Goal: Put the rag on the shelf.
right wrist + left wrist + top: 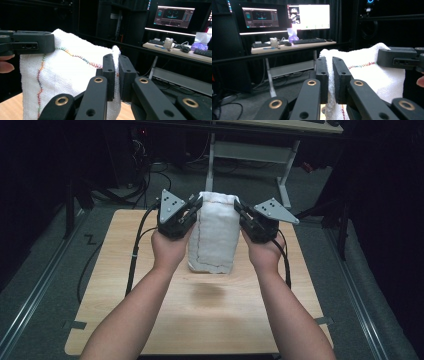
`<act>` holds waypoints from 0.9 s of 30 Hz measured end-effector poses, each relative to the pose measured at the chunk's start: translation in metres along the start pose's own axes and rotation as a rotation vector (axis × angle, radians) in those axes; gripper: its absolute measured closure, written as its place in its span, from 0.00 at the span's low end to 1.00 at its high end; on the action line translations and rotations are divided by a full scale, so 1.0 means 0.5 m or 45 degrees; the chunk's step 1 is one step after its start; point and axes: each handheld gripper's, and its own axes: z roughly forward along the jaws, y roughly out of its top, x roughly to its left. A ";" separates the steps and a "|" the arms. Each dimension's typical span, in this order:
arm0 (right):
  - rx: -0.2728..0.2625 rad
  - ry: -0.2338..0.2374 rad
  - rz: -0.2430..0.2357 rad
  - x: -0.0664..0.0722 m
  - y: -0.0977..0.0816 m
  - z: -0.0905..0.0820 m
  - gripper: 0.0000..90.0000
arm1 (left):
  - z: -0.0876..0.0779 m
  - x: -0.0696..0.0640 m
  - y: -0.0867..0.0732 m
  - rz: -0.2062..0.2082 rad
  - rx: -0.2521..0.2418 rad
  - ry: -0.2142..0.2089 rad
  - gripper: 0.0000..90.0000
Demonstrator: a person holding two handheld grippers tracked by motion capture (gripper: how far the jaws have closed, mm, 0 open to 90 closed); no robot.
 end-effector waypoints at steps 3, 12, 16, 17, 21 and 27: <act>-0.004 -0.006 0.000 -0.008 0.006 0.018 0.95 | 0.017 0.012 0.001 -0.019 0.009 0.008 0.94; 0.007 -0.018 0.022 -0.035 0.019 0.072 0.95 | 0.059 0.041 0.004 -0.040 0.011 0.010 0.94; 0.028 -0.007 0.034 -0.040 0.011 0.091 0.95 | 0.073 0.051 -0.004 -0.015 0.041 0.030 0.94; 0.037 -0.007 0.028 -0.041 0.007 0.096 0.95 | 0.077 0.057 -0.008 -0.024 0.052 0.027 0.93; 0.068 0.002 0.021 -0.049 -0.006 0.118 0.95 | 0.101 0.075 -0.024 -0.089 0.103 0.014 0.93; 0.137 0.019 -0.011 -0.068 -0.020 0.161 0.95 | 0.142 0.095 -0.036 -0.100 0.185 0.054 0.93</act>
